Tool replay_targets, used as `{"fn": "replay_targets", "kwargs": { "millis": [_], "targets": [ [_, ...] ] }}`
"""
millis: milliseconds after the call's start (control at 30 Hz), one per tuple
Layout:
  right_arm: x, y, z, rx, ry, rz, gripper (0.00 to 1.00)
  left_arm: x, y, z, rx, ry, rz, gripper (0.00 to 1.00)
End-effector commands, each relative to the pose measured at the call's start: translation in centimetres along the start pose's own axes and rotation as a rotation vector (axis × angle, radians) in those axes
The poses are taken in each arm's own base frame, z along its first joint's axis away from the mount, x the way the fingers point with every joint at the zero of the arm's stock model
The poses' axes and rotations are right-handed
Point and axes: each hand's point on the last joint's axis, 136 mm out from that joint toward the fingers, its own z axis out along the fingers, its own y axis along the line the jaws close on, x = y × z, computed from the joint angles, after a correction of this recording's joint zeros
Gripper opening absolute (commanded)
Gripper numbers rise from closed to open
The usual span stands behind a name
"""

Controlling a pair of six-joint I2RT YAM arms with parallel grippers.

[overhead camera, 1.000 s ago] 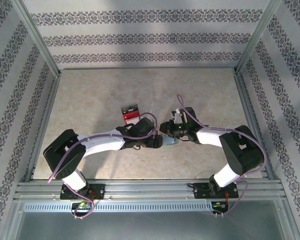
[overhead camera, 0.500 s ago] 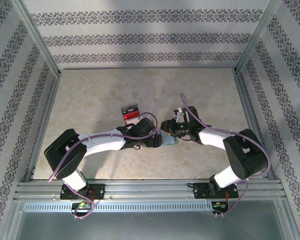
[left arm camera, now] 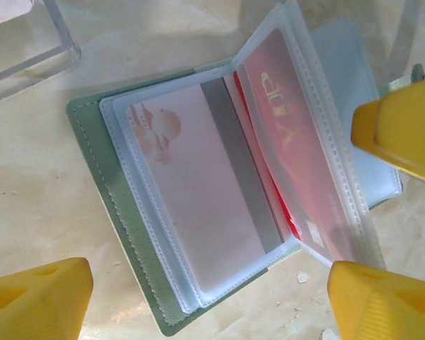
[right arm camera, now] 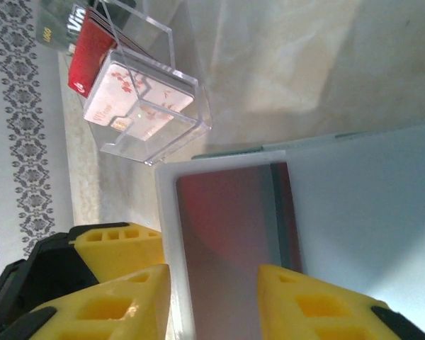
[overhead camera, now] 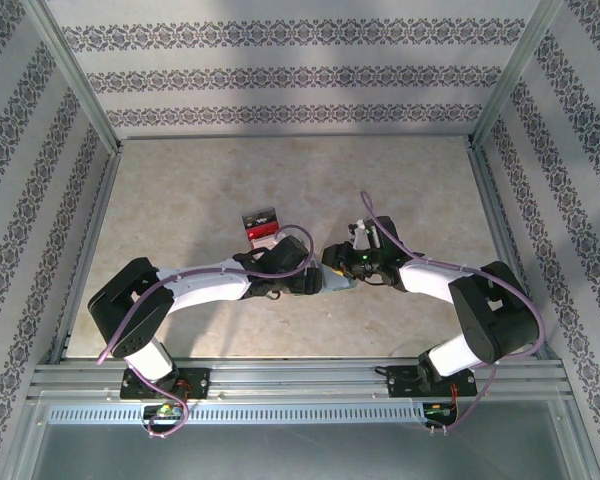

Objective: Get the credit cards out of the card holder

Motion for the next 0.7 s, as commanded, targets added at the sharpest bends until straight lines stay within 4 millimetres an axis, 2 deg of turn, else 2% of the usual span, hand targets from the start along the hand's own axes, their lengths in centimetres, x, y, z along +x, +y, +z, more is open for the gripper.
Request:
{"fn": "replay_targets", "kwargs": {
  "millis": [0, 133, 233, 433, 567, 667],
  "targets": [
    [0.6, 0.7, -0.2, 0.001, 0.023, -0.057, 0.4, 0.2, 1.0, 0.3, -0.029, 0.005, -0.022, 0.86],
    [0.8, 0.8, 0.0, 0.006, 0.042, -0.073, 0.4, 0.2, 1.1, 0.5, -0.032, 0.009, -0.025, 0.86],
    [1.0, 0.0, 0.2, 0.042, 0.054, -0.065, 0.39, 0.2, 1.1, 0.4, -0.029, 0.009, -0.025, 0.86],
    [1.2, -2.1, 0.2, 0.133, 0.048, -0.044, 0.26, 0.0, 1.2, 0.2, -0.032, 0.001, -0.03, 0.86],
    [1.2, -2.7, -0.2, 0.174, 0.041, -0.049, 0.26, -0.1, 1.4, 0.1, -0.036, -0.006, -0.041, 0.79],
    [1.3, -2.6, -0.5, 0.172, 0.036, -0.054, 0.26, -0.3, 1.4, 0.1, -0.036, -0.013, -0.052, 0.69]
  ]
}}
